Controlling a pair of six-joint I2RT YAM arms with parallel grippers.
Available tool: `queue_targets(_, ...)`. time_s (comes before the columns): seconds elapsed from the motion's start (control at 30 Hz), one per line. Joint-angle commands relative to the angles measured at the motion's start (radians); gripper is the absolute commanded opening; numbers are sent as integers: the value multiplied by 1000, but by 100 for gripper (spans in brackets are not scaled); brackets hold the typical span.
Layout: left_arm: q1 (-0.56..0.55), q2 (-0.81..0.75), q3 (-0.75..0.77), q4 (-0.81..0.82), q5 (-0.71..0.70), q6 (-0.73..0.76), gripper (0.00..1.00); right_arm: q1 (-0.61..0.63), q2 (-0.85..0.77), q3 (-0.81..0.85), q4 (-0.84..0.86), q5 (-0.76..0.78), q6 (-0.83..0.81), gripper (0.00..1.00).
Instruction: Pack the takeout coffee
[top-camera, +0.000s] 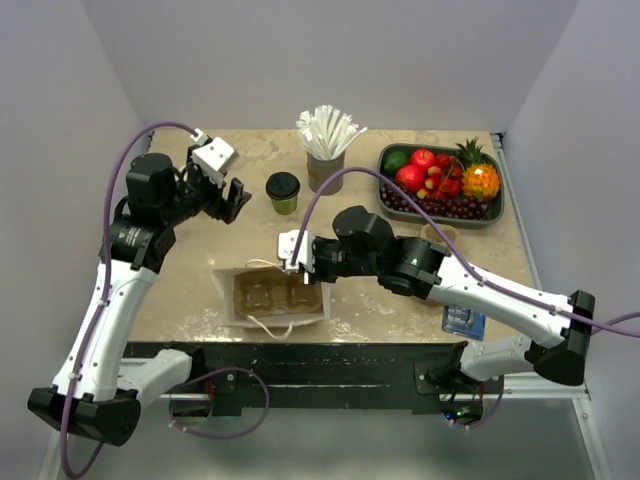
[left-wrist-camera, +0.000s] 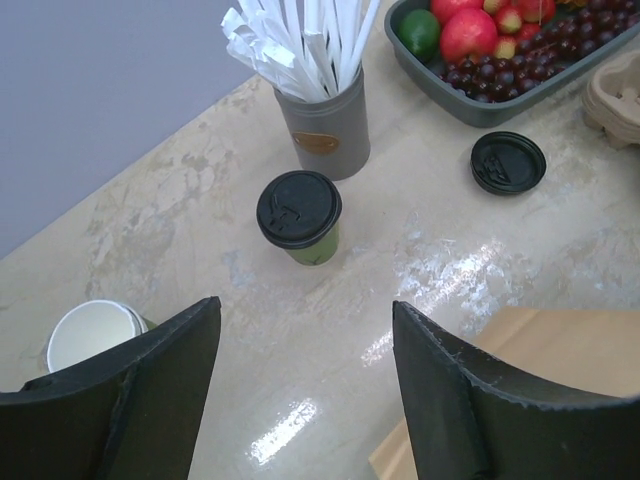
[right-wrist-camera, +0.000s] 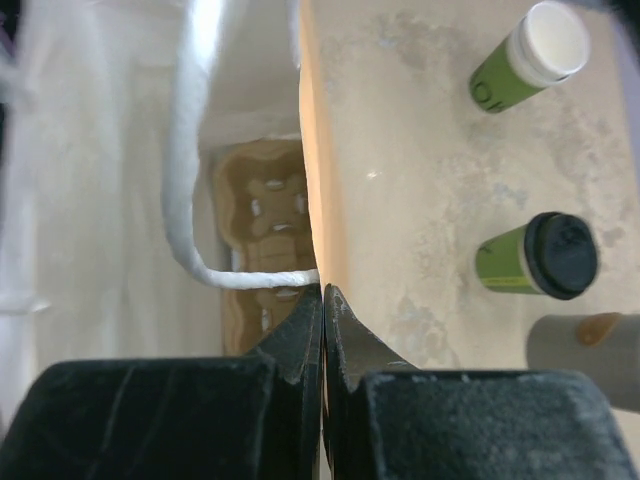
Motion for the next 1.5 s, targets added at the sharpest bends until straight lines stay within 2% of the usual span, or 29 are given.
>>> queue_targets(0.0, 9, 81, 83, 8, -14, -27, 75, -69, 50, 134, -100, -119, 154, 0)
queue_targets(0.13, 9, 173, 143, -2, 0, -28, 78, -152, 159, 290, -223, -198, 184, 0)
queue_targets(0.2, 9, 212, 149, 26, 22, -15, 80, -168, 165, 304, -240, -188, 155, 0)
queue_targets(0.23, 9, 226, 146, 40, 29, -16, 86, -168, 165, 307, -237, -184, 147, 0)
queue_targets(0.27, 9, 255, 148, 51, 40, -5, 87, -169, 170, 309, -246, -179, 139, 10)
queue_targets(0.3, 9, 273, 154, 63, 49, 5, 88, -171, 173, 315, -254, -176, 138, 26)
queue_targets(0.37, 18, 337, 192, 60, 112, 69, 90, -181, 183, 336, -286, -182, 139, 36)
queue_targets(0.4, 26, 362, 214, 32, 147, 102, 90, -186, 185, 342, -297, -181, 141, 46)
queue_targets(0.47, 62, 446, 285, 8, 219, 149, 90, -198, 179, 341, -302, -167, 141, 54)
queue_targets(0.5, 81, 475, 310, 3, 244, 150, 90, -200, 167, 338, -298, -165, 132, 61)
queue_targets(0.67, 181, 667, 473, 14, 414, 169, 90, -200, 170, 333, -282, -126, 121, 68)
queue_targets(0.77, 190, 782, 584, -53, 508, 272, 89, -200, 206, 343, -286, -94, 119, 65)
queue_targets(0.83, 190, 838, 640, -155, 561, 329, 88, -201, 231, 346, -286, -66, 109, 63)
queue_targets(0.93, 190, 916, 703, -259, 602, 433, 88, -200, 242, 353, -305, -50, 69, 54)
queue_targets(0.97, 190, 931, 699, -268, 605, 471, 89, -204, 246, 358, -314, -46, 63, 48)
queue_targets(1.13, 189, 950, 651, -206, 582, 515, 89, -246, 283, 421, -393, -76, 24, 31)
queue_targets(1.27, 184, 983, 649, -163, 574, 533, 89, -315, 302, 461, -508, -150, -41, 5)
queue_targets(1.33, 175, 996, 654, -166, 574, 559, 89, -338, 298, 471, -548, -188, -124, 0)
queue_targets(1.47, 150, 1028, 683, -256, 563, 709, 91, -401, 283, 471, -657, -250, -284, 0)
